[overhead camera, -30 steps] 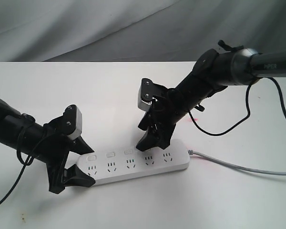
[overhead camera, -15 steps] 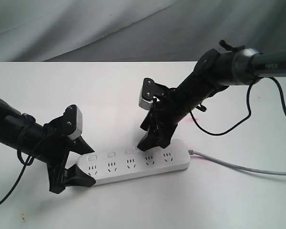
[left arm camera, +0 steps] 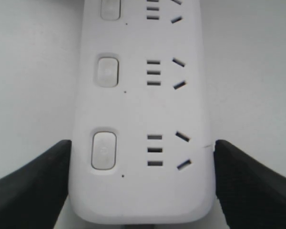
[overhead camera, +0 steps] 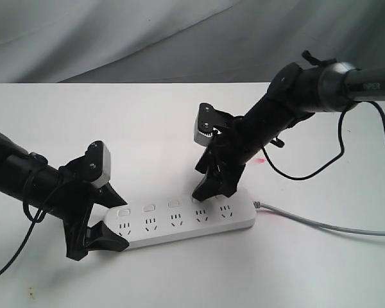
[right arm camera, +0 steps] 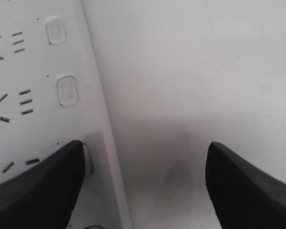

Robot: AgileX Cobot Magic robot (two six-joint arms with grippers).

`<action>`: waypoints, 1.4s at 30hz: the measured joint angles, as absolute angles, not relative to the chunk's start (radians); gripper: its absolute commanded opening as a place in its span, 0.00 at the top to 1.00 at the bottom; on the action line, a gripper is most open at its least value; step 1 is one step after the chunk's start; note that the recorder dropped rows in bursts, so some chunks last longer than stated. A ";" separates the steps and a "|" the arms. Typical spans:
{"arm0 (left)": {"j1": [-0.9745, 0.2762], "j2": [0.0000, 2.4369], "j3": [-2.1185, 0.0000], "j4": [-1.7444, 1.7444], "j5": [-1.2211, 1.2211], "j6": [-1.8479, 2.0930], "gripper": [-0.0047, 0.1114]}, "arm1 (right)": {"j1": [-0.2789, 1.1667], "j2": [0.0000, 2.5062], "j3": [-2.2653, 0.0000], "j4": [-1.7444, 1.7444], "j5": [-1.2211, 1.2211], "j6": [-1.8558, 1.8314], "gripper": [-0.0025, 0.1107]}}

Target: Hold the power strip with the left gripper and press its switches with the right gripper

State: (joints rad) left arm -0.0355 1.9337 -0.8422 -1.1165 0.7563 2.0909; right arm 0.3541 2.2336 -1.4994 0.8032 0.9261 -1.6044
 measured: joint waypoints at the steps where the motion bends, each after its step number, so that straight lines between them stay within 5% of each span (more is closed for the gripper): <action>1: -0.035 1.934 -0.842 -1.116 0.756 2.091 0.96 | 0.344 2.229 -1.495 0.824 0.936 -1.633 0.40; 12: -0.035 1.934 -0.842 -1.116 0.756 2.091 0.96 | 0.195 2.141 -1.478 0.915 1.040 -1.763 0.40; 42: -0.035 1.934 -0.842 -1.116 0.756 2.091 0.96 | 0.193 2.200 -1.335 1.093 0.919 -2.018 0.40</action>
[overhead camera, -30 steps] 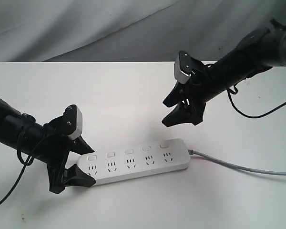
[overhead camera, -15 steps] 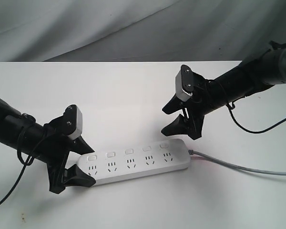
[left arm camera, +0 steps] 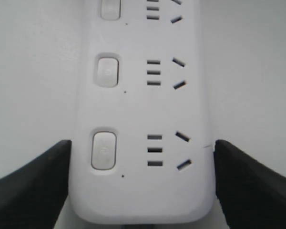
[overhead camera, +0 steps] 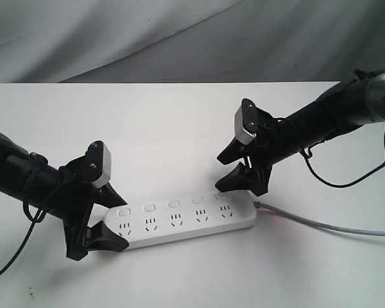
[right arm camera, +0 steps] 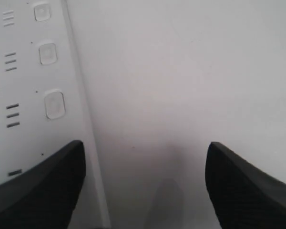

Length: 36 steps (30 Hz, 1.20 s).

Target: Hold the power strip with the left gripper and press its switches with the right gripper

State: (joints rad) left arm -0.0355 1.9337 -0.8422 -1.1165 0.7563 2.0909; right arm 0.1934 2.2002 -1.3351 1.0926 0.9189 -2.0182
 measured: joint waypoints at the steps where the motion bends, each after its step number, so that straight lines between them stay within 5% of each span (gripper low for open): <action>1: -0.035 1.934 -0.842 -1.116 0.756 2.091 0.96 | 0.193 2.200 -1.335 1.095 0.919 -2.018 0.40; 36: -0.035 1.934 -0.842 -1.116 0.758 2.093 0.96 | 0.238 2.176 -1.335 1.025 0.898 -1.959 0.40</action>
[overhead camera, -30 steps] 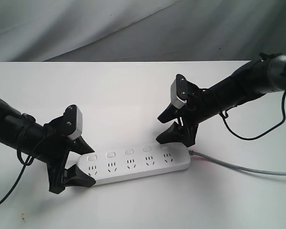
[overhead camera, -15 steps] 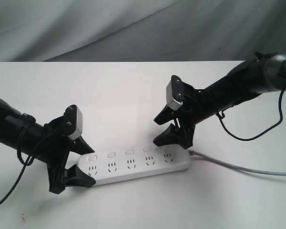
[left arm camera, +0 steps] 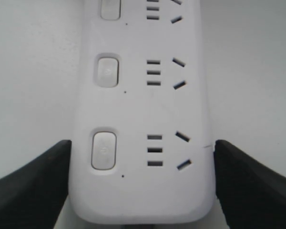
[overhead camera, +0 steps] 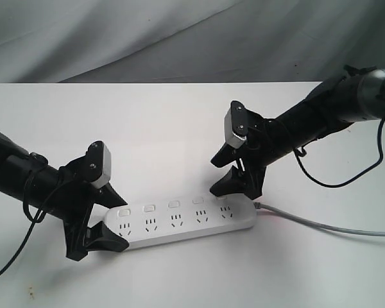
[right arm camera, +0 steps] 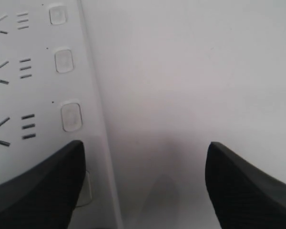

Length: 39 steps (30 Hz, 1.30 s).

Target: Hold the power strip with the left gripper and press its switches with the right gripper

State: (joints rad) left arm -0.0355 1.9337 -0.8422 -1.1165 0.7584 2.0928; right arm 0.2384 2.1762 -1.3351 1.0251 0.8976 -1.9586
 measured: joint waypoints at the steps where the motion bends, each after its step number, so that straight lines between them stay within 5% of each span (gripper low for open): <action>1: -0.035 1.934 -0.842 -1.116 0.758 2.093 0.96 | 0.238 2.176 -1.335 1.018 0.898 -1.953 0.40; 27: -0.035 1.934 -0.842 -1.116 0.758 2.093 0.96 | 0.232 2.174 -1.342 0.994 0.897 -1.858 0.40; 39: -0.035 1.934 -0.842 -1.116 0.758 2.093 0.96 | 0.230 1.780 -1.337 1.018 0.479 -1.502 0.40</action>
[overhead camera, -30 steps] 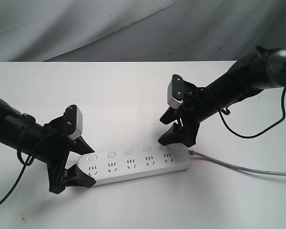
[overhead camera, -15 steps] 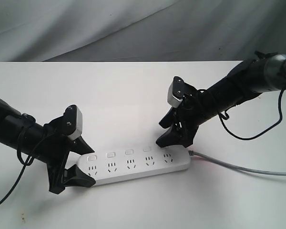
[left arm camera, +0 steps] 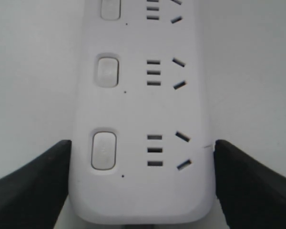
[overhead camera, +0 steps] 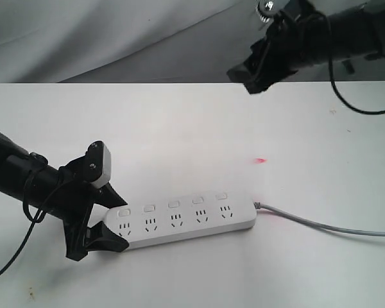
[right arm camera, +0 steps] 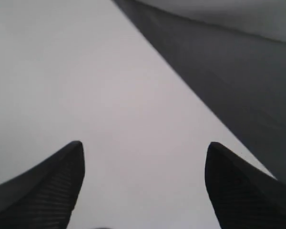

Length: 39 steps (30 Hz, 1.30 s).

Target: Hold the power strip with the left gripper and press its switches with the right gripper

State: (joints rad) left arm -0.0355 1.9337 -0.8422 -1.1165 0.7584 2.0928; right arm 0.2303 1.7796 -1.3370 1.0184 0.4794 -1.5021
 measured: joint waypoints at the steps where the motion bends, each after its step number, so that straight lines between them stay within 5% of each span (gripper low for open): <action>1: -0.035 1.934 -0.842 -1.116 0.758 2.093 0.96 | 0.230 1.756 -1.337 1.018 0.460 -1.462 0.40; 13: -0.035 1.934 -0.842 -1.116 0.758 2.093 0.96 | 0.230 1.499 -1.337 0.981 0.438 -1.153 0.44; 21: -0.035 1.934 -0.842 -1.116 0.758 2.093 0.96 | 0.230 1.234 -1.337 0.903 0.544 -1.064 0.98; 39: -0.035 1.934 -0.842 -1.116 0.758 2.093 0.96 | 0.230 0.745 -1.337 0.802 0.623 -0.913 0.98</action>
